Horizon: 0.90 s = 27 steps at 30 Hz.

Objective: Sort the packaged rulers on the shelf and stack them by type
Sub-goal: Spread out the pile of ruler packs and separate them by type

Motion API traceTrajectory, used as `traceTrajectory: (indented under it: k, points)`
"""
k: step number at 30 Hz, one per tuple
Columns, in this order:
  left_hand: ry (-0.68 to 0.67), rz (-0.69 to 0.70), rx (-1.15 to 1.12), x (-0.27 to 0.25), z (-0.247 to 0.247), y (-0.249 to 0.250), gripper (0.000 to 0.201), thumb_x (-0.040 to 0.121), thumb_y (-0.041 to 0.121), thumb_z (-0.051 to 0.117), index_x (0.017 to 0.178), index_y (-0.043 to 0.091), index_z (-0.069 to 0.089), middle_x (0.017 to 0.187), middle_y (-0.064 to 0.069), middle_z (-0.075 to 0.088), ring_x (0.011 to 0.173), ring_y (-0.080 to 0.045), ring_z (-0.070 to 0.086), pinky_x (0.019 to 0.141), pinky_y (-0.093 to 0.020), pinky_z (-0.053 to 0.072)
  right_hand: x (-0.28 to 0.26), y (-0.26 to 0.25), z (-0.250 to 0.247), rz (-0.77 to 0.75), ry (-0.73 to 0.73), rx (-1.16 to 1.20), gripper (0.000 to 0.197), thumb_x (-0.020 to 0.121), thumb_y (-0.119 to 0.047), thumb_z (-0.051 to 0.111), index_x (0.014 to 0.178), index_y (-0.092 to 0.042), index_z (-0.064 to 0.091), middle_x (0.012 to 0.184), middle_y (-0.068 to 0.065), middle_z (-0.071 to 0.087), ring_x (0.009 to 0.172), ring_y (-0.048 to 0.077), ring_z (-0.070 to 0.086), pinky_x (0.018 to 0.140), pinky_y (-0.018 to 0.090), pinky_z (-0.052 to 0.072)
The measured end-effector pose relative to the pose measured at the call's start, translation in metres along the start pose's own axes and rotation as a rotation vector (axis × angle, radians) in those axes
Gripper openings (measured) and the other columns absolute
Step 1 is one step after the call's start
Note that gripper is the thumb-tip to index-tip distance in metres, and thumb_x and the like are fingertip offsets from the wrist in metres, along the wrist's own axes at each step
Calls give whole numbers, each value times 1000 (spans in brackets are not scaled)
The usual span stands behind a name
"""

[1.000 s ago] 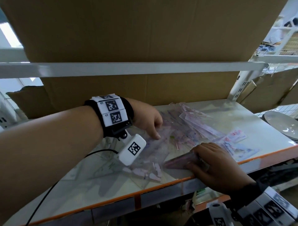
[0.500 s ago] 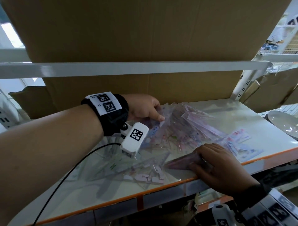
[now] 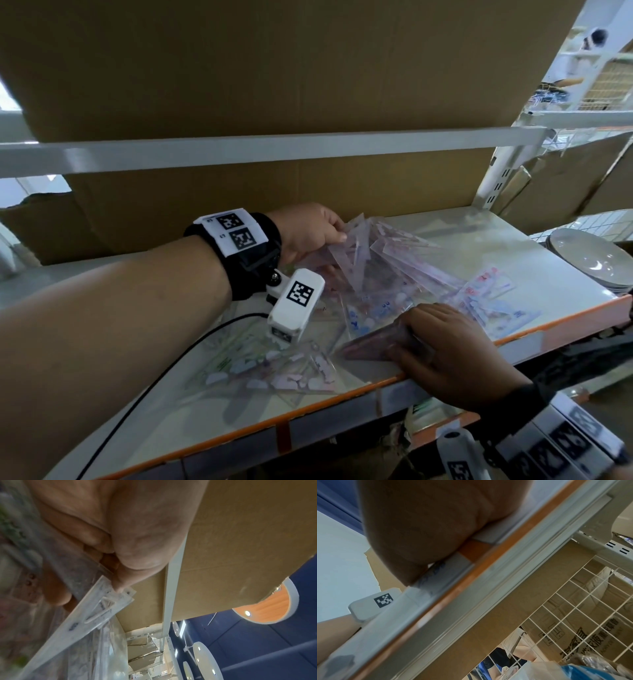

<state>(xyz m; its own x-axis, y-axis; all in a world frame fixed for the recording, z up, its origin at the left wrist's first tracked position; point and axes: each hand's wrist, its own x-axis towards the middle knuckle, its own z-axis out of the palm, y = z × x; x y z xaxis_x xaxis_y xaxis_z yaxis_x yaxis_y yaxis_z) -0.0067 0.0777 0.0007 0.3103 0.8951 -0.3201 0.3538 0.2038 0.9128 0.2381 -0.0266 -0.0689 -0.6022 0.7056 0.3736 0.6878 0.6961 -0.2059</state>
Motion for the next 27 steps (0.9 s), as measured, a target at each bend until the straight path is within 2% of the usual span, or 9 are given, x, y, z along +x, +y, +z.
traceTrajectory:
  k: [5, 7, 8, 11, 14, 18, 22, 25, 27]
  points:
    - [157, 111, 337, 1, -8, 5, 11, 94, 17, 64, 98, 8, 67, 101, -17, 70, 83, -32, 67, 70, -42, 57, 0, 1, 0, -10, 3, 5, 26, 87, -44, 58, 76, -24, 45, 71, -11, 49, 68, 11, 48, 65, 18, 28]
    - [175, 126, 474, -2, -11, 7, 13, 95, 24, 63, 98, 13, 69, 98, -11, 70, 79, -27, 66, 65, -38, 59, 0, 0, 0, -2, -1, 0, 26, 86, -44, 58, 75, -23, 46, 71, -11, 50, 68, 11, 48, 64, 20, 30]
    - [170, 126, 532, -3, -12, 8, 15, 96, 26, 61, 98, 14, 69, 98, -9, 70, 78, -27, 66, 65, -37, 59, 0, 0, 1, 0, -2, 1, 27, 86, -44, 58, 75, -23, 46, 71, -10, 50, 67, 12, 48, 63, 21, 31]
    - [203, 133, 656, -6, -17, 9, 18, 97, 26, 58, 101, 15, 71, 95, -2, 70, 88, -25, 67, 76, -38, 56, 0, -1, 0, 2, 5, 4, 27, 86, -44, 58, 75, -21, 48, 70, -8, 51, 66, 15, 50, 62, 23, 34]
    - [271, 147, 735, -7, -22, 9, 11, 94, 25, 61, 97, 20, 69, 98, 3, 69, 86, -13, 60, 68, -28, 46, -1, -1, 0, 7, 2, 3, 26, 86, -43, 59, 75, -21, 48, 70, -8, 51, 66, 15, 50, 63, 22, 34]
    - [333, 123, 851, -8, -26, 5, 19, 94, 15, 57, 109, 18, 69, 102, 2, 65, 86, -13, 56, 64, -25, 39, -2, -1, 0, 11, 4, -4, 23, 84, -38, 63, 77, -21, 49, 71, -8, 52, 66, 16, 50, 64, 23, 34]
    - [386, 90, 1001, -11, -34, -2, 28, 94, 10, 53, 121, 16, 59, 114, -2, 61, 99, -20, 55, 77, -30, 42, -2, -2, -1, 0, 12, -1, 24, 86, -42, 57, 78, -21, 50, 71, -7, 52, 67, 15, 50, 65, 22, 33]
    - [395, 94, 1068, -12, -35, -5, 27, 94, 11, 52, 121, 14, 54, 106, -5, 60, 95, -23, 56, 78, -33, 47, -1, -4, -1, -9, 25, -9, 23, 85, -42, 58, 78, -22, 49, 70, -8, 51, 67, 13, 48, 64, 21, 31]
    - [390, 137, 1077, -11, -27, -2, 26, 95, 18, 53, 120, 14, 54, 102, -5, 60, 90, -22, 57, 77, -35, 50, -1, -4, -1, -8, 27, -22, 23, 85, -43, 57, 77, -22, 50, 70, -8, 52, 67, 12, 47, 64, 20, 30]
